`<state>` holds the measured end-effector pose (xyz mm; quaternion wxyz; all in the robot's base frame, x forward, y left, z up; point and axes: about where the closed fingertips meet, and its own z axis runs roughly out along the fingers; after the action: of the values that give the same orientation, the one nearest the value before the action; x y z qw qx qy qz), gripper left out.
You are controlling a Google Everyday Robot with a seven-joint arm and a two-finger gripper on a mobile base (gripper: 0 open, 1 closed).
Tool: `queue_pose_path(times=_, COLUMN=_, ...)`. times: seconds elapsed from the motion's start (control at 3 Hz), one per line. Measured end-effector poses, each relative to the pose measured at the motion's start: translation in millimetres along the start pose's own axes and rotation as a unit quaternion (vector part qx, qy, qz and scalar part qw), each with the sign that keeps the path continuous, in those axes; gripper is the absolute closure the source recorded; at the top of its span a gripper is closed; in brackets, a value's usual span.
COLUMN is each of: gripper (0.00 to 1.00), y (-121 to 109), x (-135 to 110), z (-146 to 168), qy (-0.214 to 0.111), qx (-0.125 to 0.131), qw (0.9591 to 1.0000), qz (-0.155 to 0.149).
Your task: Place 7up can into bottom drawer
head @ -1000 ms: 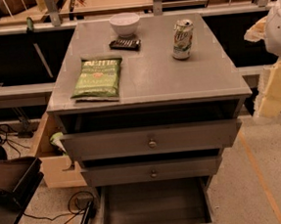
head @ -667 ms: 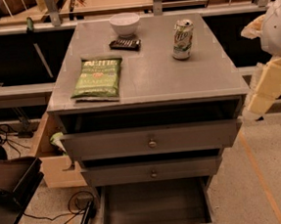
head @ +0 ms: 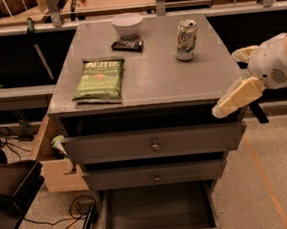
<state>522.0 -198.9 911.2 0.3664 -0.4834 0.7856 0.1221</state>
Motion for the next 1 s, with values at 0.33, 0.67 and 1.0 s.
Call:
queue_pose_path(times=0.33, gripper=0.00, y=-26, x=-26, z=35, qy=-0.149, qx=0.011, qw=0.9884, qz=0.025)
queue_pose_path(times=0.67, gripper=0.00, y=-60, x=-54, z=42, qy=-0.253, qx=0.057, qw=0.9649, qz=0.042)
queue_pose_path(times=1.0, gripper=0.00, y=-77, x=-69, z=44, qy=-0.276, qx=0.092, qw=0.9555, qz=0.046)
